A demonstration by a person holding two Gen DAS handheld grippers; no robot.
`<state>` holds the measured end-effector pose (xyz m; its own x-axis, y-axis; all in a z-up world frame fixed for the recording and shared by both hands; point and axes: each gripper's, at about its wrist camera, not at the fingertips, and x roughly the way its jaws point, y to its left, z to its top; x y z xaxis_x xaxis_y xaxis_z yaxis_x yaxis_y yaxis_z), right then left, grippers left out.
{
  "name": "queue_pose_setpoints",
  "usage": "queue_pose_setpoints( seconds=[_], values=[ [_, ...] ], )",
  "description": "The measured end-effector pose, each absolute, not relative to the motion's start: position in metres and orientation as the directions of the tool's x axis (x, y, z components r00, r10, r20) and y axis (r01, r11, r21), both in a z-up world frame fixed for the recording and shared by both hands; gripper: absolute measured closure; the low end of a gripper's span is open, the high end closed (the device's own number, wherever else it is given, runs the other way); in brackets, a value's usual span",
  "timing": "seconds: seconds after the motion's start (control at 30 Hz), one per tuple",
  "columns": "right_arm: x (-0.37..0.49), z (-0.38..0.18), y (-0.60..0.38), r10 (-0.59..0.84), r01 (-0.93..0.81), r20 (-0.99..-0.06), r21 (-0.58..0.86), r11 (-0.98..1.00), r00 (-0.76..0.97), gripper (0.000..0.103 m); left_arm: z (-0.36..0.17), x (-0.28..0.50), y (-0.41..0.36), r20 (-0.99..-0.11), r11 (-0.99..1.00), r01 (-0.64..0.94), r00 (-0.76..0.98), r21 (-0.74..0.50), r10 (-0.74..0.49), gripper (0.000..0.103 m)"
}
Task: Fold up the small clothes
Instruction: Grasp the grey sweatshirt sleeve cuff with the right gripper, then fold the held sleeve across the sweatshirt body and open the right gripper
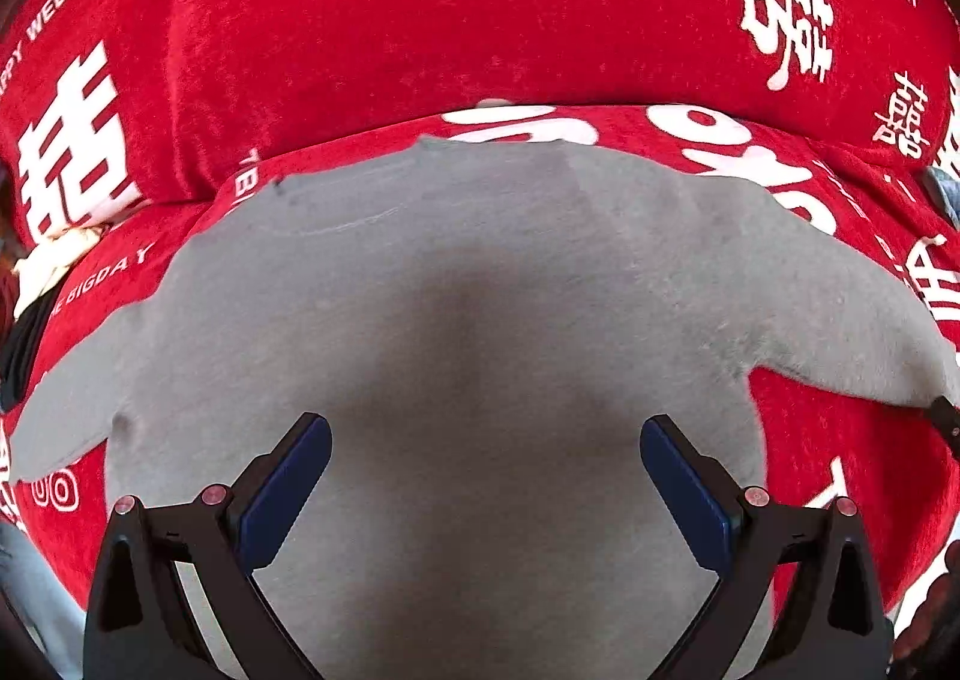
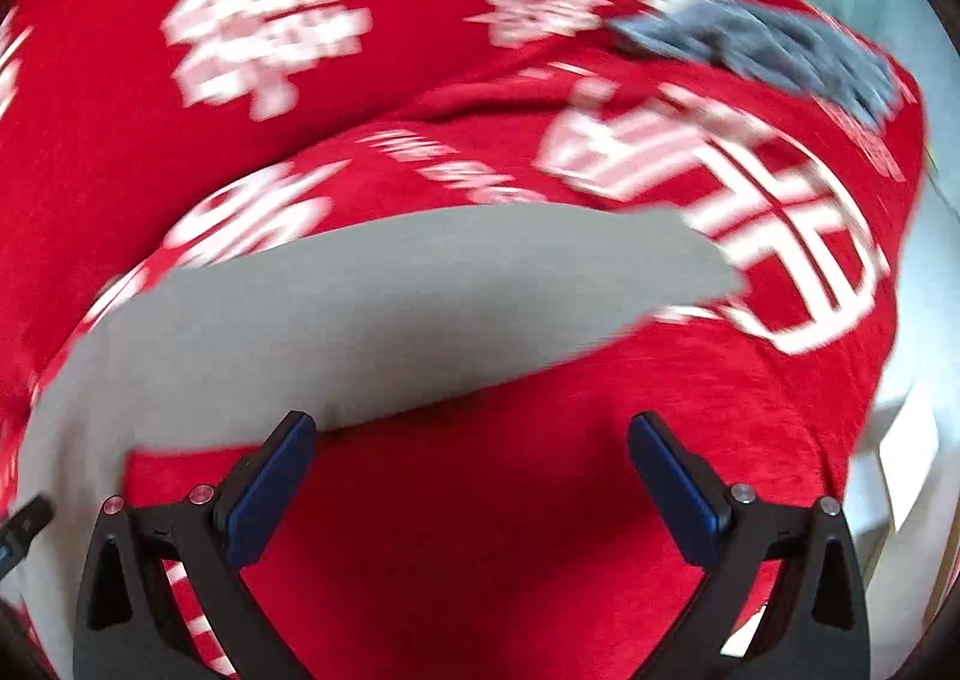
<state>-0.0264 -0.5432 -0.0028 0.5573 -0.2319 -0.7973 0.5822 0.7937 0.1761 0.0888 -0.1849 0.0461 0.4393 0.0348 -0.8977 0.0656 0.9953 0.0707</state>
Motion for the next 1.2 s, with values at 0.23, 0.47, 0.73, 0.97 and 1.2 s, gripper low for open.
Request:
queue_pose_setpoints(
  seconds=[0.23, 0.47, 0.73, 0.97, 1.2],
  values=[
    [-0.015, -0.021, -0.618, -0.197, 0.616, -0.778, 0.286, 0.734, 0.596, 0.0, 0.031, 0.114, -0.201, -0.912, 0.998, 0.029, 0.407, 0.062, 0.045, 0.0],
    [0.015, -0.013, -0.637, -0.078, 0.503, -0.728, 0.388, 0.772, 0.681, 0.089, 0.022, 0.156, -0.224, -0.918, 0.999, 0.005, 0.394, 0.041, 0.035, 0.0],
    [-0.021, 0.001, -0.659, -0.093, 0.472, -0.625, 0.474, 0.743, 0.775, 0.09, -0.003, 0.207, -0.25, -0.938, 0.999, -0.019, 0.341, 0.048, 0.052, 0.0],
    [-0.015, -0.021, -0.668, -0.035, 0.478, -0.662, 0.503, 0.72, 0.749, 0.075, 0.003, 0.197, -0.268, -0.919, 0.998, 0.033, 0.392, 0.049, 0.032, 0.0],
    [-0.004, -0.043, -0.695, 0.043, 0.49, -0.651, 0.611, 0.621, 0.758, 0.037, -0.005, 0.216, -0.265, -0.932, 0.999, -0.03, 0.36, 0.026, 0.035, 0.0]
  ],
)
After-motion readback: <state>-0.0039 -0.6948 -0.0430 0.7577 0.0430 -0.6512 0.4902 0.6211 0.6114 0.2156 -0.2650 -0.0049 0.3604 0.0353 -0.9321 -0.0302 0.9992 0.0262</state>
